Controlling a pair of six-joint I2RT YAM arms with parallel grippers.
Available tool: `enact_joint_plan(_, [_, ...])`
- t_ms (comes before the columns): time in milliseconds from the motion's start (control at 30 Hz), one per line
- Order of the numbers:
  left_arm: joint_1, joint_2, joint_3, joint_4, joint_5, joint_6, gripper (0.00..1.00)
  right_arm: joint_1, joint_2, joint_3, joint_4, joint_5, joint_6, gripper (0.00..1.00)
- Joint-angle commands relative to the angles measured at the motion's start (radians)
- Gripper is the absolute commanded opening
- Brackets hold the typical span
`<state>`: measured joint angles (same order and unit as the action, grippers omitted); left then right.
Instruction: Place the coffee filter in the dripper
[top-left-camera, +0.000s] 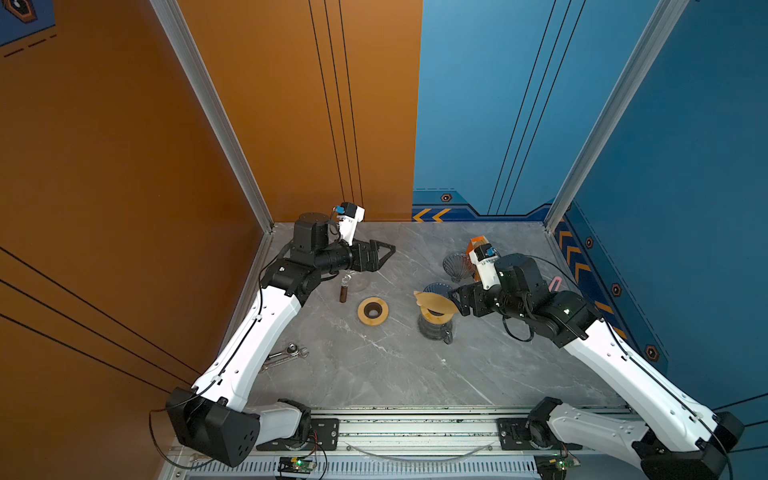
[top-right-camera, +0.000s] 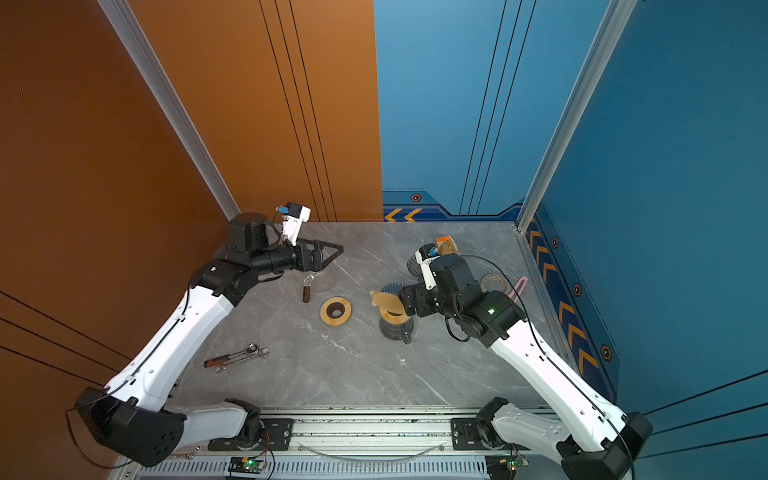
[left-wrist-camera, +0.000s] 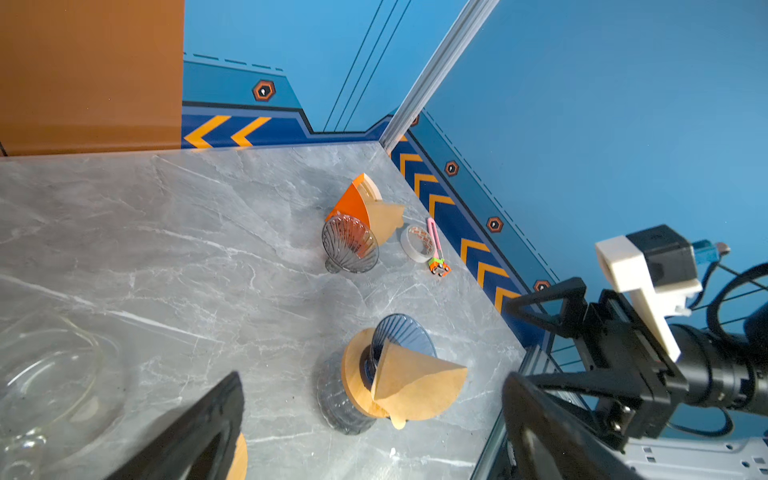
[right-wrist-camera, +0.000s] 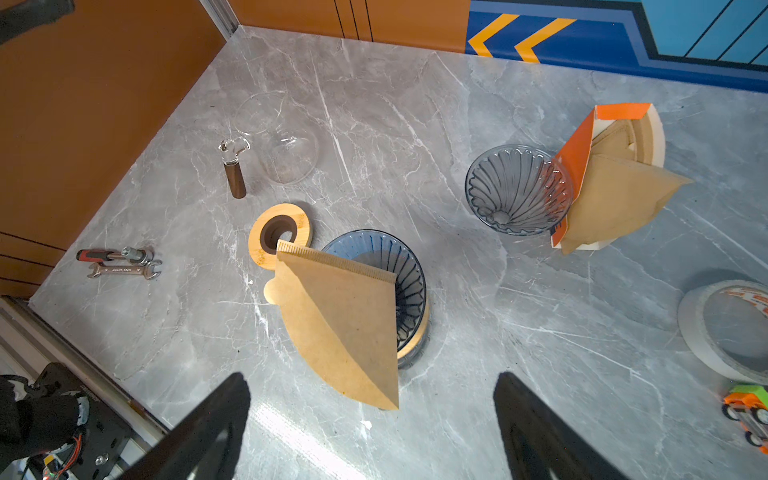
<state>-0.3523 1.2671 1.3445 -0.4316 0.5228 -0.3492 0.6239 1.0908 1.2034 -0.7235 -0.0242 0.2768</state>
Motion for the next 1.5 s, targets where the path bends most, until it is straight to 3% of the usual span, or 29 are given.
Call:
enact_joint_plan(0, [-0.058,-0.045,-0.024,-0.131,-0.153,-0.039,0.98,-0.026,-0.006,-0.024,0.001,-0.038,-0.024,0.91])
enact_joint_plan(233, [-0.207,-0.051,-0.104,-0.21,-0.316,-0.251,0.98,-0.058,0.013,-0.027,-0.028,-0.093,-0.107,0.9])
enact_joint_plan(533, [-0.445,0.054,-0.133,-0.159,-0.524,-0.583,1.0,-0.024,0.078,0.0,-0.078,-0.02,-0.206,0.9])
enact_joint_plan(700, [-0.535,0.087,-0.125,-0.127,-0.65,-0.666,0.98,-0.025,0.121,0.012,-0.066,0.015,-0.218,0.9])
enact_joint_plan(900, [-0.542,0.103,-0.146,-0.079,-0.629,-0.707,0.94,-0.036,0.157,0.014,-0.025,-0.023,-0.219,0.9])
enact_joint_plan(1467, [-0.519,0.23,-0.094,-0.065,-0.524,-0.684,0.93,-0.084,0.25,0.013,0.092,-0.022,-0.147,0.9])
